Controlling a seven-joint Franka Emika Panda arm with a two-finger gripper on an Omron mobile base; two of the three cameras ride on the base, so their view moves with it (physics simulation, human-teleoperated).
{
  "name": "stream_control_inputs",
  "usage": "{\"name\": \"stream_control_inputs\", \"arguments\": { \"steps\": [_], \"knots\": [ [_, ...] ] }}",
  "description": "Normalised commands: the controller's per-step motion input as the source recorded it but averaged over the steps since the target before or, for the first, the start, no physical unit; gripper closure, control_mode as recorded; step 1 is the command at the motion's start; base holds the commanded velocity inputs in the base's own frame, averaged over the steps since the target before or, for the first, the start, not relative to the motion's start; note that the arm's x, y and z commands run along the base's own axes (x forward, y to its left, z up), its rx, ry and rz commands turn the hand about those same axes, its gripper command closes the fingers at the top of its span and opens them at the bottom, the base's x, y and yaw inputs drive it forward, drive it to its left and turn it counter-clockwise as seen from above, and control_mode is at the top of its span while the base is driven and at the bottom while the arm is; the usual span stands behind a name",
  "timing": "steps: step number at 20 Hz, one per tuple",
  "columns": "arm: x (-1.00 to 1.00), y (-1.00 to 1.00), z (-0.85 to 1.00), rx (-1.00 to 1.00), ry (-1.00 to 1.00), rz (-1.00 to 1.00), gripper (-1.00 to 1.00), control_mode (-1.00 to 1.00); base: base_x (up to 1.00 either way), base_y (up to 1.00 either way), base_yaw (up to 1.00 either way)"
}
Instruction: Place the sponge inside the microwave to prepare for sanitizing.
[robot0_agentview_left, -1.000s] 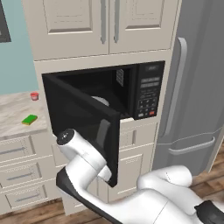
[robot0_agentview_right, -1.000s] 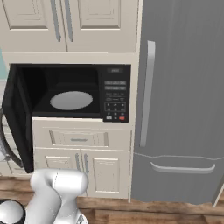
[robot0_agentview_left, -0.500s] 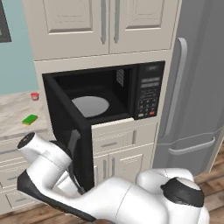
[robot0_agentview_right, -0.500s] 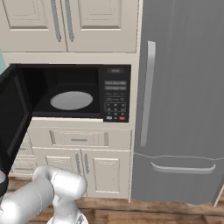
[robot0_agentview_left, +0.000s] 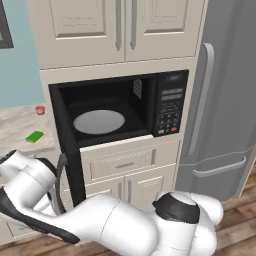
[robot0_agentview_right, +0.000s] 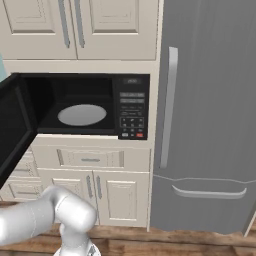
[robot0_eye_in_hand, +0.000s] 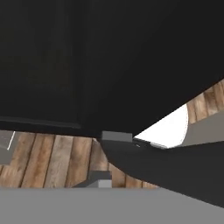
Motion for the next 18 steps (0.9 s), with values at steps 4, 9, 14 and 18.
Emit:
{"name": "stream_control_inputs", "arguments": {
  "steps": [4,9,14,18],
  "knots": [
    [-0.01,0.34,-0.28,0.02,0.0,-0.2,1.0,-1.0,0.0,0.0,0.0],
    [0.0,0.34,-0.23,0.02,0.0,-0.19,1.0,-1.0,0.0,0.0,0.0],
    [0.0,0.31,-0.16,0.02,0.0,-0.19,1.0,-1.0,0.0,0.0,0.0],
    [-0.14,0.23,-0.02,0.0,0.0,-0.15,-1.0,-1.0,0.0,0.0,0.0]
  ]
}}
